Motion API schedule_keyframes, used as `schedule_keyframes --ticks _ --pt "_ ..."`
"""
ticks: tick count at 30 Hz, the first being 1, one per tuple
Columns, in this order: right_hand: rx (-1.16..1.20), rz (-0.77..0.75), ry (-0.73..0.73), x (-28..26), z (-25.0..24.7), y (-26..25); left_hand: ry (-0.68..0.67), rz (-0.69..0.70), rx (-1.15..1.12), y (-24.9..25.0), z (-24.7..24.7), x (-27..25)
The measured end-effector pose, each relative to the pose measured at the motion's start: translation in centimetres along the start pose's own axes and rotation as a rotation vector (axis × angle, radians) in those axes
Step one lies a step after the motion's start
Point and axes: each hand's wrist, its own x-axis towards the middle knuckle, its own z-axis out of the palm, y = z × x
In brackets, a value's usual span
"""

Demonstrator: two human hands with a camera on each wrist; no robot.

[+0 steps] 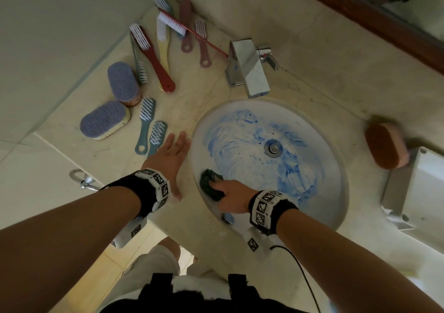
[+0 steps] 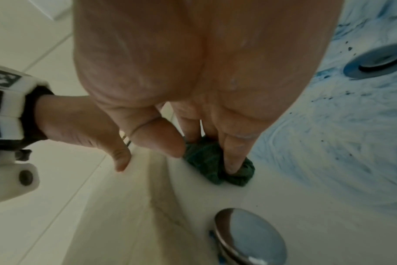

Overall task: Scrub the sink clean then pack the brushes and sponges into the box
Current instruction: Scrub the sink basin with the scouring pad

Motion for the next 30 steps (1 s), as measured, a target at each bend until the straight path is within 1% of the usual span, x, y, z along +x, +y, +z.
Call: schedule_keyframes --ticks 2,5,7,9,12,15,18,21,23,24,28,30 --pt "0.047 -0.027 0.045 0.8 -0.6 -1.0 0.002 -0.004 0.009 0.1 0.0 0.0" --pt "0.213 -0.007 0.119 2.5 -2.3 -2.4 -0.014 -0.007 0.008 0.0 0.0 0.0" --pt "0.280 -0.006 0.146 2.9 -2.7 -2.6 -0.024 -0.004 0.011 0.0 -0.1 0.1" --pt "0.262 -0.025 0.137 2.5 -2.1 -2.0 -0.020 0.000 0.030 0.0 -0.1 0.2" --pt "0.159 -0.058 0.094 1.4 -0.6 -1.1 -0.017 -0.011 0.048 0.0 -0.1 0.1" --pt "0.173 -0.118 0.124 1.4 0.2 -1.0 -0.020 -0.022 0.066 0.4 -0.3 -0.2" --pt "0.257 -0.164 0.192 2.6 -0.9 -2.1 -0.014 -0.041 0.093 1.0 -1.1 0.1" --pt "0.420 -0.148 0.252 3.8 -3.3 -3.4 0.025 -0.039 0.136 1.4 -2.6 0.8" --pt "0.487 -0.151 0.268 4.1 -3.5 -3.3 0.032 -0.033 0.168 1.4 -3.3 1.3" --pt "0.463 -0.149 0.267 4.1 -3.0 -3.2 0.026 -0.033 0.178 1.2 -3.5 1.7" --pt "0.220 -0.158 0.190 3.2 -0.7 -2.0 -0.015 -0.030 0.160 0.2 -4.7 3.1" --pt "0.178 -0.176 0.172 3.0 -0.6 -2.1 -0.021 -0.018 0.154 -0.1 -5.3 3.6"
